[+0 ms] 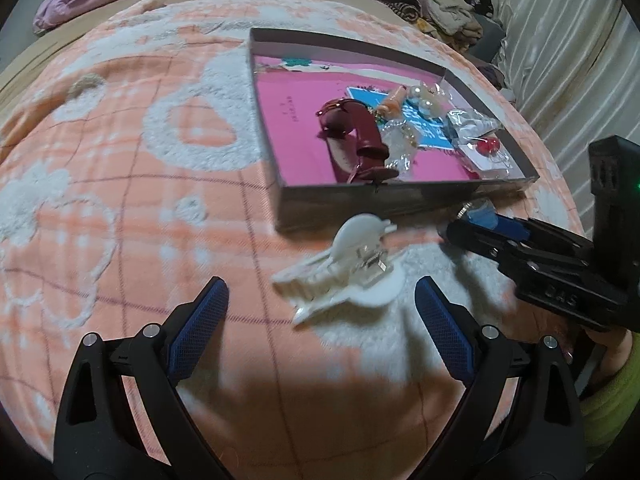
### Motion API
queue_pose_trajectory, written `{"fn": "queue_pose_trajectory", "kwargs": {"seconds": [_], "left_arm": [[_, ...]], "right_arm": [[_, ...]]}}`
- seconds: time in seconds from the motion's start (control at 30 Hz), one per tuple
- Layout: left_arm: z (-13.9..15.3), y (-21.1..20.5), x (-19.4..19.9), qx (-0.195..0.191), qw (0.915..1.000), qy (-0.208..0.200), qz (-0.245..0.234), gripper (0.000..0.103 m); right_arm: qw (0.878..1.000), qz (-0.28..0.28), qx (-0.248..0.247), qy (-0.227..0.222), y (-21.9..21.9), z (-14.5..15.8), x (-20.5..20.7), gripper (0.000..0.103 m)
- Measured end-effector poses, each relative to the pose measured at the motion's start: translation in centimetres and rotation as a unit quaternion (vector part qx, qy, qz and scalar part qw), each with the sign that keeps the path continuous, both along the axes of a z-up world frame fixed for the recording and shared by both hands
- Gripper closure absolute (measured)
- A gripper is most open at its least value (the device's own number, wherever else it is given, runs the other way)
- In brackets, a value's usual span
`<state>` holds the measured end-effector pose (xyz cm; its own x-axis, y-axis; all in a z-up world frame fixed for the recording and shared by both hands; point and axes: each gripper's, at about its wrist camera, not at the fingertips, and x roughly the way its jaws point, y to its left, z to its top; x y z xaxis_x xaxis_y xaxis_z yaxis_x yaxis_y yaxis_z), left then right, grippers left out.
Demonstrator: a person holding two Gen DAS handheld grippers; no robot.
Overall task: Organize jewelry
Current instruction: 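Grasp white claw hair clip with left tool while right grasps blue case, then carry hair clip over box with left tool while right carries blue case in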
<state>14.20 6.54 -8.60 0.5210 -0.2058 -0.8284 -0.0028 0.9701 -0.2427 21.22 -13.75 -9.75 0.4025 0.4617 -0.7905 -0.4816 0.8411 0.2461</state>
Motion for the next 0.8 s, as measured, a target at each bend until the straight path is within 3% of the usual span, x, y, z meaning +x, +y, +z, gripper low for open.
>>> {"fn": "queue_pose_trajectory", "kwargs": {"seconds": [0.1,0.17,0.23,0.3,0.37,0.47,0.67,0.8], "left_arm": [[-0.2,-0.6,0.7,0.007,1.0,-0.006,0.0,0.016],[-0.3,-1.1,1.1,0.023,0.9997,-0.01,0.0,0.032],[-0.2,-1.5,1.3,0.024,0.9996,-0.016,-0.007,0.042],[0.0,-1.9,1.3,0.037,0.9991,-0.017,-0.013,0.043],[0.3,-2.2,1.0,0.044,0.9986,-0.02,-0.023,0.059],[0.7,-2.2,0.2,0.033,0.9989,-0.019,-0.029,0.07],[2.4,-2.7,-1.3,0.025,0.9984,-0.03,-0.041,0.082],[3.8,-3.1,-1.8,0.023,0.9978,-0.04,-0.047,0.084]], "right_arm": [[1.0,-0.003,0.0,0.001,-0.8,0.3,-0.3,0.055],[1.0,-0.005,-0.001,0.0,-1.5,0.7,-0.6,0.055],[1.0,-0.01,0.001,-0.001,-2.0,1.1,-0.8,0.055],[1.0,-0.015,0.006,-0.003,-2.6,1.8,-1.1,0.055],[1.0,-0.019,0.01,-0.008,-3.2,2.5,-1.4,0.055],[1.0,-0.019,0.013,-0.017,-4.0,3.4,-2.0,0.055],[0.999,-0.023,0.019,-0.037,-5.1,5.1,-3.0,0.055],[0.998,-0.029,0.025,-0.048,-5.7,6.0,-3.0,0.055]]}}
